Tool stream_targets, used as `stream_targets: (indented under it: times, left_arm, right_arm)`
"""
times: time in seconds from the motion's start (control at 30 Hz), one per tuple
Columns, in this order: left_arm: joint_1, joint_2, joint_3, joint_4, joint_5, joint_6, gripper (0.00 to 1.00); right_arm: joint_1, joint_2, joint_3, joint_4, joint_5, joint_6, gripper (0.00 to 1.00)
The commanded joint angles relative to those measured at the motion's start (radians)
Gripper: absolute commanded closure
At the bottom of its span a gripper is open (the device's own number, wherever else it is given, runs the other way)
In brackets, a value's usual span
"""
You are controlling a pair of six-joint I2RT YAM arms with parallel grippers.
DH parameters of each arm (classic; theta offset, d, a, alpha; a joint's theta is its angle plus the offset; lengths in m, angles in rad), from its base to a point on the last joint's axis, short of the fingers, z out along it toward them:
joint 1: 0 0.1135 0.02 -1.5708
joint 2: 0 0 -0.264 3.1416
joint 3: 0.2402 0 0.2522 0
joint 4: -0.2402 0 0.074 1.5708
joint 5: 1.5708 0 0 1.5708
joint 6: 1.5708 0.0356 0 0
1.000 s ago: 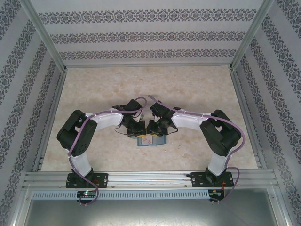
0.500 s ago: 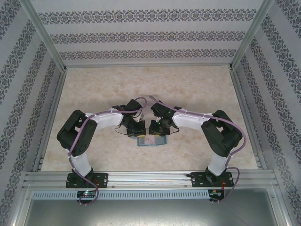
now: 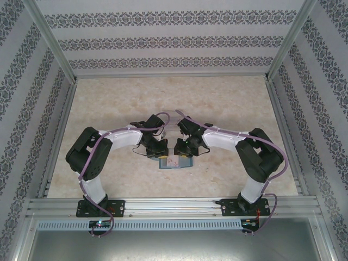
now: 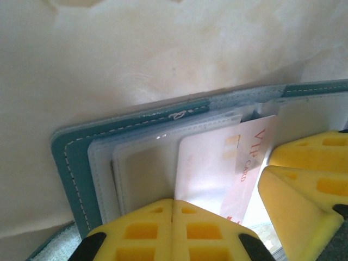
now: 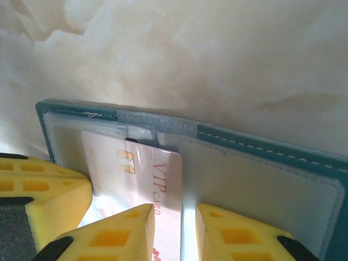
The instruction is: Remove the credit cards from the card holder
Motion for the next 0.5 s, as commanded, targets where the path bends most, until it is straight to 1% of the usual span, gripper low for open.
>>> stream_targets:
  times: [0.0, 0.23, 0.37, 0.47]
  left_arm:
    - [-0.008, 0.035, -0.004, -0.067, -0.054, 0.022, 1.0]
    - [-0.007, 0.038, -0.005, -0.07, -0.051, 0.023, 1.0]
    - [-0.007, 0.039, -0.005, -0.068, -0.05, 0.021, 1.0]
    - [-0.007, 0.039, -0.004, -0.07, -0.05, 0.023, 1.0]
  right_arm:
    - [-0.008, 0.01, -0.02, 0.028, -0.04, 0.009, 0.74]
    - [-0.011, 0.017, -0.036, 0.072, -0.074, 0.017, 0.78]
    - [-0.012, 0.028, -0.035, 0.072, -0.083, 0.014, 0.77]
    - [-0.011, 0.044, -0.033, 0.069, -0.086, 0.014, 0.73]
